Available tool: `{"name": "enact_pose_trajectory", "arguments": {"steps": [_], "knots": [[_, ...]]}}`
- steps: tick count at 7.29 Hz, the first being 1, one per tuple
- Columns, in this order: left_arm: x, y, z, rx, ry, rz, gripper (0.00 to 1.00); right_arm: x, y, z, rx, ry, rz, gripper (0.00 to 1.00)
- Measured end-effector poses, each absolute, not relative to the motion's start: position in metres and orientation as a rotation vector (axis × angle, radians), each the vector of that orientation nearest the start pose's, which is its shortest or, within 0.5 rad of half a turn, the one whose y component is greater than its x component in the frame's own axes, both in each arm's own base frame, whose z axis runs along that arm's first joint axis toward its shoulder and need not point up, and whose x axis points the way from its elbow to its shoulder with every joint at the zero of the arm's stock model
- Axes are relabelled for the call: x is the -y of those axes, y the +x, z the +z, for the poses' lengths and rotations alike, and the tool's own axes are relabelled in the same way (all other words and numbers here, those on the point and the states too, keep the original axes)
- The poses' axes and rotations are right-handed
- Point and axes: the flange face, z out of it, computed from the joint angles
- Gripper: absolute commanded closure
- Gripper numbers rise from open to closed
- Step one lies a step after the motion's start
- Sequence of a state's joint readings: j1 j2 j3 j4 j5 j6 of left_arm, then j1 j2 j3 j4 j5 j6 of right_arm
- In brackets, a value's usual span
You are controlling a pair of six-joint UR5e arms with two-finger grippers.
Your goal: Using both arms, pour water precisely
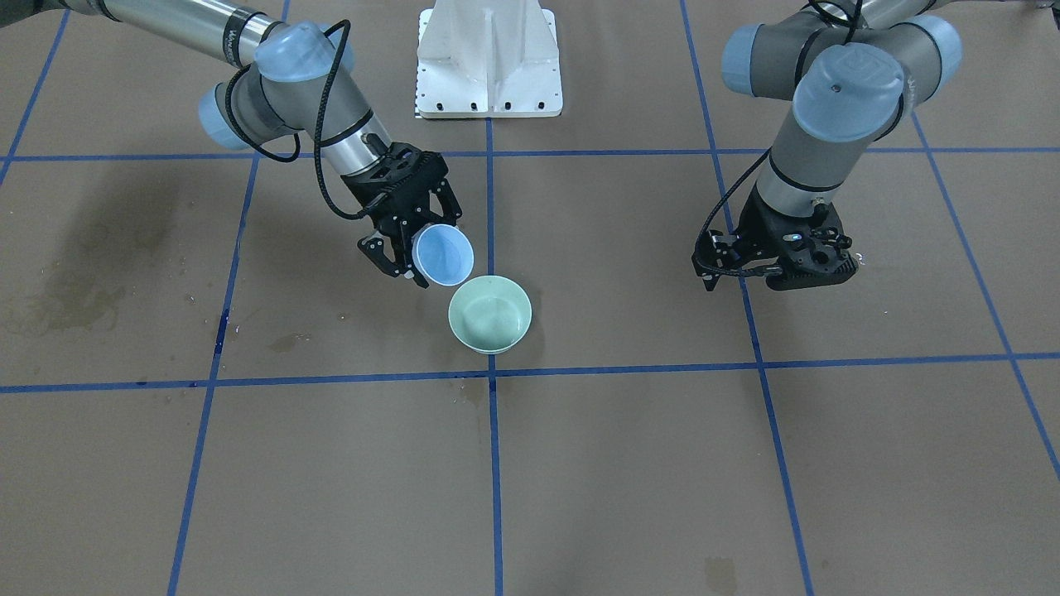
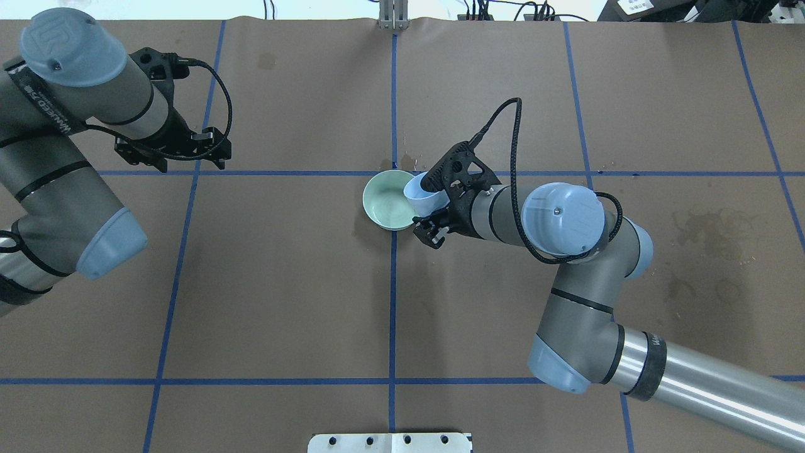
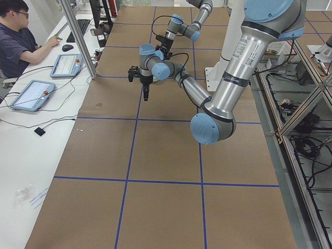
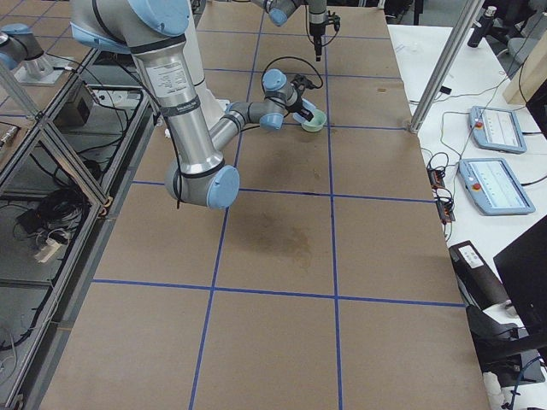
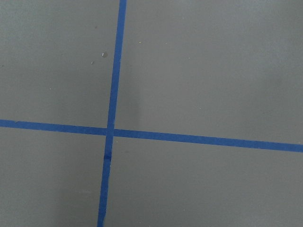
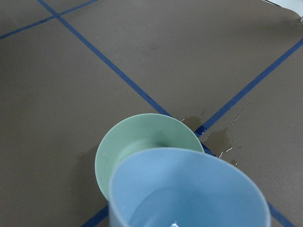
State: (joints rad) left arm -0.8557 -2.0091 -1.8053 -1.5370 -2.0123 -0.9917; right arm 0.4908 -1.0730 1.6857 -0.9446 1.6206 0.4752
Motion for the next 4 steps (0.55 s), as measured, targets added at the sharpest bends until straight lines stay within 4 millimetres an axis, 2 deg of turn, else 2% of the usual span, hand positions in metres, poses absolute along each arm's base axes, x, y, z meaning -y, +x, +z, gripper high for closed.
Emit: {"name": "enact_pose_trajectory", "arguments": {"steps": [4], "knots": [[0.532, 0.330, 0.324, -0.743, 0.095, -0.122, 0.00, 0.424, -0.531, 0.230, 0.822, 0.723, -0.601, 1.00]]}}
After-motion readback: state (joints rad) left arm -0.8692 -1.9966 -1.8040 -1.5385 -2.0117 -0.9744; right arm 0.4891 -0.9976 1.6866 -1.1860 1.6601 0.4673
